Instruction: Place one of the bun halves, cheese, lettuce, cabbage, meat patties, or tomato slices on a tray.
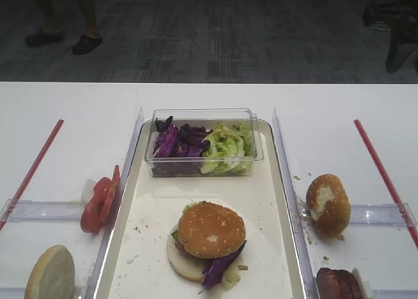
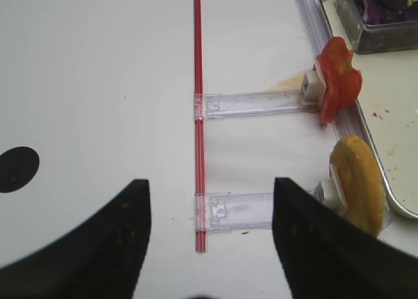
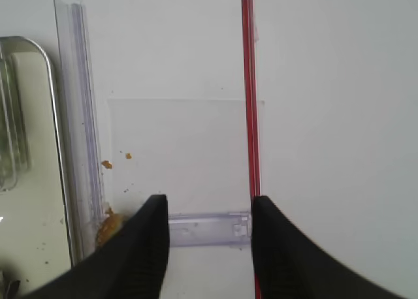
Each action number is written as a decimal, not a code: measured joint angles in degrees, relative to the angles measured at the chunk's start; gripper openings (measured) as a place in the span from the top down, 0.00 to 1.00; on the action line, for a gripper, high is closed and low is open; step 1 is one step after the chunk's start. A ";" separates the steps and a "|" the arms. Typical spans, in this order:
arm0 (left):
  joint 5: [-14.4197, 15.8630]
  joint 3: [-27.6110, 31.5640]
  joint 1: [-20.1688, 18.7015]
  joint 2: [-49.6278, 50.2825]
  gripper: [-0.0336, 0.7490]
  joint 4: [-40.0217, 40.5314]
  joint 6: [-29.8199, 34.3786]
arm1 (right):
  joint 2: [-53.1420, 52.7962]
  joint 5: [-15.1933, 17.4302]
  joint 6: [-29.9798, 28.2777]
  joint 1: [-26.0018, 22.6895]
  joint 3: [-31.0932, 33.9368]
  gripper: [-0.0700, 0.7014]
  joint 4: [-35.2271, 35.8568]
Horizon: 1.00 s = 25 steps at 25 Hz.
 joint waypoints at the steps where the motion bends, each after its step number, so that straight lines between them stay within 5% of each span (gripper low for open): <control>1: 0.00 0.00 0.00 0.00 0.42 0.00 0.00 | -0.95 0.00 0.00 0.00 1.00 0.49 0.00; 25: 0.00 0.00 0.00 0.00 0.42 0.00 0.00 | -20.00 0.12 -0.12 -0.09 22.27 0.49 -0.12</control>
